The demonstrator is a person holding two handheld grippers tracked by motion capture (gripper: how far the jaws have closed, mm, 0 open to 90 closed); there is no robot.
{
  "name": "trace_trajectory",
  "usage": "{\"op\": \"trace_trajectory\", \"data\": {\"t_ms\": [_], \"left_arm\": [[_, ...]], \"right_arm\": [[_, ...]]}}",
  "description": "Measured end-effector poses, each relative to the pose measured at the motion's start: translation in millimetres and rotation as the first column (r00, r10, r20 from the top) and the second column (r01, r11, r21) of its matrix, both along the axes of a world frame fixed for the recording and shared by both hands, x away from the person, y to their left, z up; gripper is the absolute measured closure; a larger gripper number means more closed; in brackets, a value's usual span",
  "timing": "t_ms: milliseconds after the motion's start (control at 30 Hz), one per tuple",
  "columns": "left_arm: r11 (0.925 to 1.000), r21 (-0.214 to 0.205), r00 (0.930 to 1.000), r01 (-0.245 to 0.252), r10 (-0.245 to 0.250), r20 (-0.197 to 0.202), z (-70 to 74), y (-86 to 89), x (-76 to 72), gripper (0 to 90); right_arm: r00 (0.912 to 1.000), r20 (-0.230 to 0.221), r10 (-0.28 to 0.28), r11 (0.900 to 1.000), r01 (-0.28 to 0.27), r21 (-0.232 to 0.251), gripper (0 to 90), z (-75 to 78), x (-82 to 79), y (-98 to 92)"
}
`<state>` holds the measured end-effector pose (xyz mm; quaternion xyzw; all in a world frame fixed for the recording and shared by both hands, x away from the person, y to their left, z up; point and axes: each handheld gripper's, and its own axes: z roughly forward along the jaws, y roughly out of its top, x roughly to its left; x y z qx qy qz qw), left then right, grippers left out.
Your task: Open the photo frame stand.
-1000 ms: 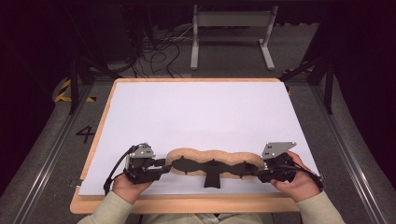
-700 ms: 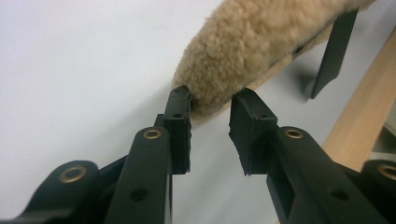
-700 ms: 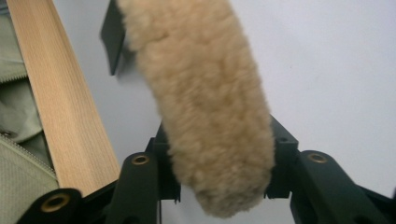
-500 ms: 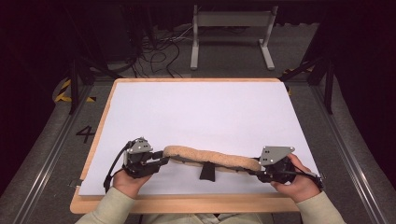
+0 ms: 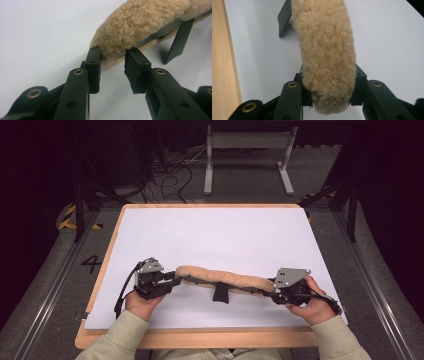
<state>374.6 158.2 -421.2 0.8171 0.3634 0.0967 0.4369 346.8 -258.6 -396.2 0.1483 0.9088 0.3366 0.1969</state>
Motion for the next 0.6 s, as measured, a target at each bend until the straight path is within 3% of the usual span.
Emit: {"op": "trace_trajectory", "data": {"t_ms": [100, 300, 600], "left_arm": [[0.9998, 0.017, 0.9998, 0.012, -0.013, 0.017, 0.7, -0.2, -1.9, 66.0], [0.9995, 0.011, 0.9993, 0.030, -0.030, 0.020, 1.4, 2.3, -5.6, 65.8], [0.9976, 0.036, 0.9979, 0.058, -0.059, 0.027, 2.3, 3.7, -12.8, 65.3]], "right_arm": [[1.0000, -0.002, -0.005, 1.0000, 0.005, -0.005, 63.1, -3.0, -0.6, -0.9], [0.9999, -0.010, 0.003, 0.9997, -0.002, 0.024, 60.9, -5.3, -3.1, -4.9], [0.9981, -0.061, -0.010, 0.9973, 0.014, 0.072, 46.6, -4.2, -6.9, -11.2]]}}
